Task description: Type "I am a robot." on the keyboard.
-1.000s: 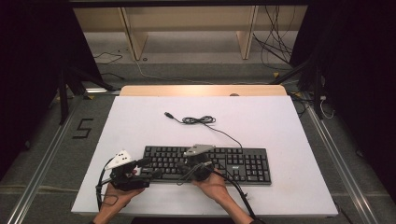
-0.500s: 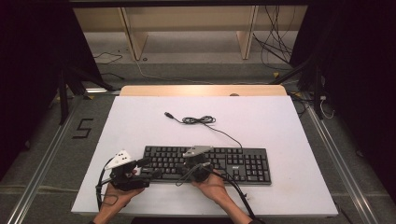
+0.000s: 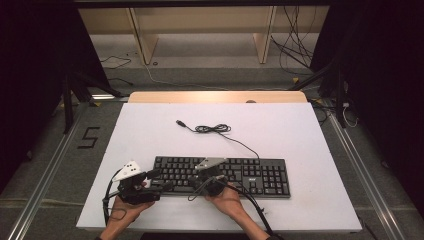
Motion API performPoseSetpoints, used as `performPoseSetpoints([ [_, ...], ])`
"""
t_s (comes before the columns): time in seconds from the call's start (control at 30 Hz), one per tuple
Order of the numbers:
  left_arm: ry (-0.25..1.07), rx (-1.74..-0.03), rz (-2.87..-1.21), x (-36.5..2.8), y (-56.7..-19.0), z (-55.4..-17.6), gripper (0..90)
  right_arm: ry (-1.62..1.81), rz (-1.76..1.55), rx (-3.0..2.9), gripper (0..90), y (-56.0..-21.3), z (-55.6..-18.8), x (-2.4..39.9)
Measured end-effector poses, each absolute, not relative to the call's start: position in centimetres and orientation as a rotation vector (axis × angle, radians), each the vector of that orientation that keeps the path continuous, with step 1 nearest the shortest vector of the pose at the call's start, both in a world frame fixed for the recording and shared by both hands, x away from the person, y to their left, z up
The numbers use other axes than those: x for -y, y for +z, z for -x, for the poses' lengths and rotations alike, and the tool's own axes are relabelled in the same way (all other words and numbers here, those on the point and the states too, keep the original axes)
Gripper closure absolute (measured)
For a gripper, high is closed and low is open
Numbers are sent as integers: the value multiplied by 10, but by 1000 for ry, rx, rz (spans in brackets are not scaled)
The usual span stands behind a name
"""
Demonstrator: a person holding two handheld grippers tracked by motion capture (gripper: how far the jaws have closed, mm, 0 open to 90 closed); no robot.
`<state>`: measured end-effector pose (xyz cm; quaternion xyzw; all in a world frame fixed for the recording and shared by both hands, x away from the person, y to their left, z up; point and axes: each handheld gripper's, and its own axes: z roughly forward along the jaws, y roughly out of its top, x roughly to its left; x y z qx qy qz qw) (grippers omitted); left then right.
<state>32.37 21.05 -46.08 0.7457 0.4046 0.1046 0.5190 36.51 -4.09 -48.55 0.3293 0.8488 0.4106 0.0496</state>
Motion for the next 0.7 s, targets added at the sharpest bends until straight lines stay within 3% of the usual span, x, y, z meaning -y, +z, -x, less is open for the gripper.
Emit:
performPoseSetpoints([
  [0.33,252,-972,-1789,-210,-461,-324,266,1248,-1007,-2586,900,-485,-365,41],
  [0.7,252,-970,-1788,-211,-461,-324,266,1324,-1025,-2550,828,-476,-368,49],
])
